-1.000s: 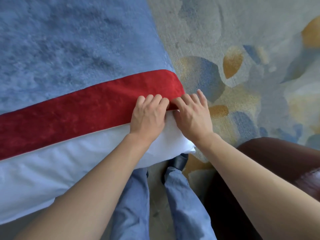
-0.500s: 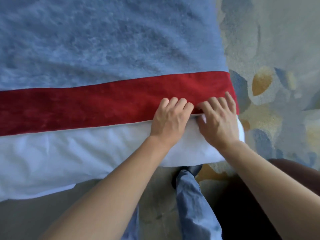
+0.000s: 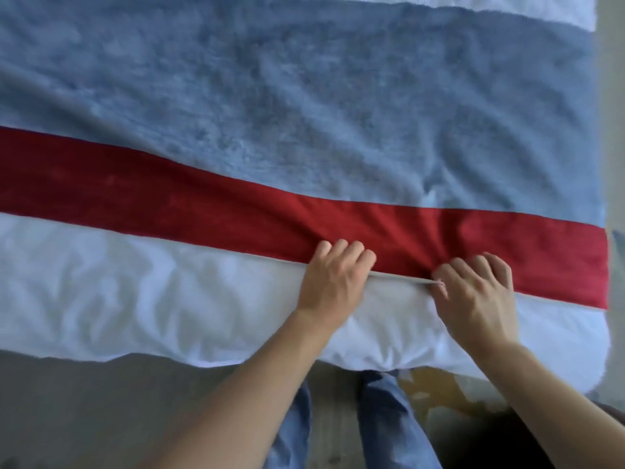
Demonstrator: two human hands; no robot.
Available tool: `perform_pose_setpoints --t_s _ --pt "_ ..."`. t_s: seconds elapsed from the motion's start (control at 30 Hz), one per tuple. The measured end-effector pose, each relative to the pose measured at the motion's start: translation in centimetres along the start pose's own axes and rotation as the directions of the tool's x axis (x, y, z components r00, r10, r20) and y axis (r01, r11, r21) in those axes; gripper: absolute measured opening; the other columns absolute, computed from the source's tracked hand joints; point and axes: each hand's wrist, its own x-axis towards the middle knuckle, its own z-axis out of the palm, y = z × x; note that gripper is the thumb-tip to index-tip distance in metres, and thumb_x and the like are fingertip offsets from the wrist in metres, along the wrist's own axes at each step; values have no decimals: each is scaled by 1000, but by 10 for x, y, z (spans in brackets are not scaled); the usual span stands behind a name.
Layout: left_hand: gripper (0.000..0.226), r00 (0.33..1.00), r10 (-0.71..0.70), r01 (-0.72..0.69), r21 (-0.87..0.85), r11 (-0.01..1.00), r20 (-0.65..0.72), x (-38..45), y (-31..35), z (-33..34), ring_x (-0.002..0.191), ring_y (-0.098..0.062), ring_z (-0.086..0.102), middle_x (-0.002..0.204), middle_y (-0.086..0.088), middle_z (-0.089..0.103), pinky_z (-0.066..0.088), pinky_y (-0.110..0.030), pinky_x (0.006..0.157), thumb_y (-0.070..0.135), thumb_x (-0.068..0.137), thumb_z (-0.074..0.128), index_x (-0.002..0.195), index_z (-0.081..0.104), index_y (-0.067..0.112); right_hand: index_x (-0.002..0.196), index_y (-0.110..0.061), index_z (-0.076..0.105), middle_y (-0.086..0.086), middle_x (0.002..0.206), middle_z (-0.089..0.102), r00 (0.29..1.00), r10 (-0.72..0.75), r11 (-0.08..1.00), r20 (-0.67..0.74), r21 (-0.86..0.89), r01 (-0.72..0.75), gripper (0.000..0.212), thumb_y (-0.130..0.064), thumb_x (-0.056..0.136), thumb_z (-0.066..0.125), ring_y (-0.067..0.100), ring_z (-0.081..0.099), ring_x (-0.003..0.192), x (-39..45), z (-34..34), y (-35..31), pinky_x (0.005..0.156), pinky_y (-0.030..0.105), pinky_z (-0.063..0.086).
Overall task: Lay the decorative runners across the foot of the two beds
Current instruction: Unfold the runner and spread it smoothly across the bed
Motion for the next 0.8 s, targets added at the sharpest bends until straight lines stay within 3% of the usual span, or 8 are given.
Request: perform_pose_setpoints --t_s 0.27,0.47,0.57,0.7,0.8 --pt "18 992 -128 129 99 987 -11 -26 -107 -45 78 -28 53 81 -1 55 36 -42 68 12 87 46 85 61 22 81 -18 64 2 73 53 971 -241 939 -2 251 234 7 -14 80 69 30 53 75 67 3 -135 87 44 44" --pt "20 973 -227 226 266 937 -30 -54 -203 -76 77 -30 53 80 0 56 35 -43 68 4 76 64 87 62 21 77 -17 62 2 69 54 959 -283 914 -35 292 281 8 -9 79 64 28 53 75 119 2 -229 83 42 41" --pt "19 977 -212 211 244 947 -19 -74 -210 -77 76 -29 53 79 -1 56 35 -43 69 5 78 60 87 63 21 73 -17 63 2 67 55 954 -299 918 -15 268 292 10 -9 76 67 29 55 76 109 2 -244 87 43 42" --pt "15 981 -185 172 186 967 52 -98 -203 -81 78 -28 53 81 0 54 35 -40 71 9 79 59 87 61 22 67 -16 58 3 64 53 960 -276 940 36 220 262 17 -6 69 71 29 53 68 87 -3 -261 77 43 43" --pt "14 995 -100 93 186 978 30 -97 -243 -97 79 -27 53 82 1 54 35 -39 71 9 81 59 87 60 22 75 -16 59 2 69 55 970 -243 945 9 229 235 6 -14 75 64 28 53 70 105 -7 -306 75 43 42"
